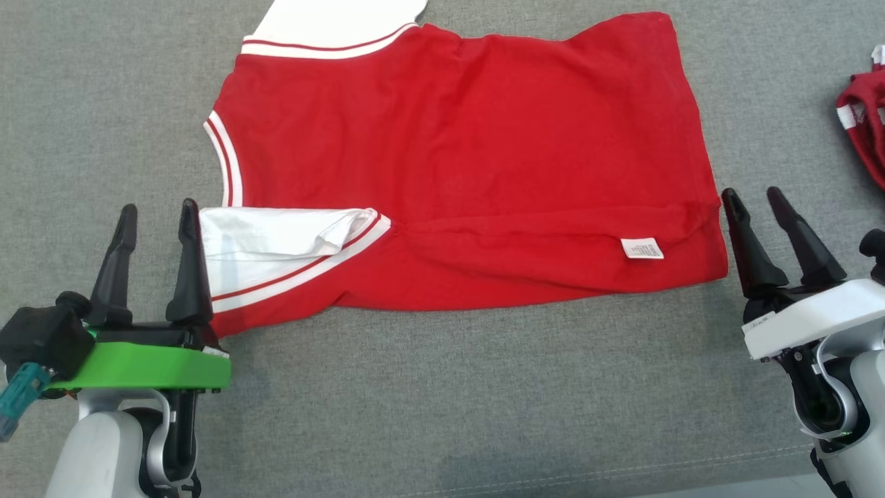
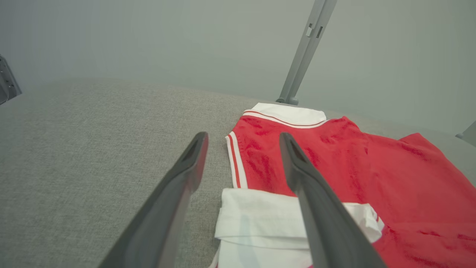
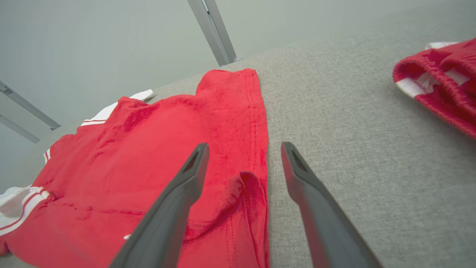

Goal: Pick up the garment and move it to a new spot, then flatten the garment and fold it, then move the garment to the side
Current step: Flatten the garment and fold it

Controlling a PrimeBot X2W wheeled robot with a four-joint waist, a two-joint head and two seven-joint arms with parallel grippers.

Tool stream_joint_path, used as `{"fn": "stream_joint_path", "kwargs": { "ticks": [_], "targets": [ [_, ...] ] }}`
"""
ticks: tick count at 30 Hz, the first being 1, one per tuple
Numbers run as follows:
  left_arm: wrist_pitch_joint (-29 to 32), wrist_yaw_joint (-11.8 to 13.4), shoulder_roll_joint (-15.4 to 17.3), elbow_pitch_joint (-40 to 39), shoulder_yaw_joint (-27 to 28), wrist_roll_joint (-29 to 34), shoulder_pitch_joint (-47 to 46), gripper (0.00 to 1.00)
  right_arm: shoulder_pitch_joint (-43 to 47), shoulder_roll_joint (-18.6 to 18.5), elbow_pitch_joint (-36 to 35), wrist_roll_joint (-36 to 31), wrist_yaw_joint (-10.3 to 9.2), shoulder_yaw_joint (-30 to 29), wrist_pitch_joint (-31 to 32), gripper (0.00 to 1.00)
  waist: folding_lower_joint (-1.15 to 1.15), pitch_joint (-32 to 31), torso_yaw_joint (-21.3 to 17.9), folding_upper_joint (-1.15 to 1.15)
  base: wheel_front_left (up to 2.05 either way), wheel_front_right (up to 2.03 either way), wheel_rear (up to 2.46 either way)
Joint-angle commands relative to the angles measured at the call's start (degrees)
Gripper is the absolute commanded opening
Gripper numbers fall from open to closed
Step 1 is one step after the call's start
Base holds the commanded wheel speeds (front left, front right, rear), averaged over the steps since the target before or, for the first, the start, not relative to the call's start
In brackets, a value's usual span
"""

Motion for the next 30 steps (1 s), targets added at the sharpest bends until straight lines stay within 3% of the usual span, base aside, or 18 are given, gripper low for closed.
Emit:
{"fn": "stream_joint_path", "kwargs": {
  "ticks": [1,6,15,30],
  "targets": [
    [-1.91,0.08,0.16,0.0,0.57,1.16,-0.65,1.0,0.61,-0.76,-0.03,-2.4,0.0,-0.27,-2.13,1.0,0.0,-1.07,-0.23,0.0,0.0,0.0,0.0],
    [-6.19,1.1,-0.01,-1.02,2.15,5.04,-1.74,1.0,-0.04,0.26,-0.87,-9.31,0.0,-2.09,-9.41,1.0,0.0,-2.46,-0.79,0.0,0.0,0.0,0.0],
    [-6.9,-0.12,-0.35,-2.64,5.61,11.22,-2.15,1.0,-0.09,3.95,-4.91,-21.08,-0.01,-5.55,-10.89,1.0,0.0,-3.7,-0.8,0.0,0.0,0.0,0.0],
    [-6.89,-2.42,-0.76,3.05,5.14,14.13,0.99,1.0,1.24,5.69,-3.52,-23.8,-0.01,-5.69,-10.91,1.0,0.0,-4.2,-0.01,0.0,0.0,0.0,0.0]
  ]
}}
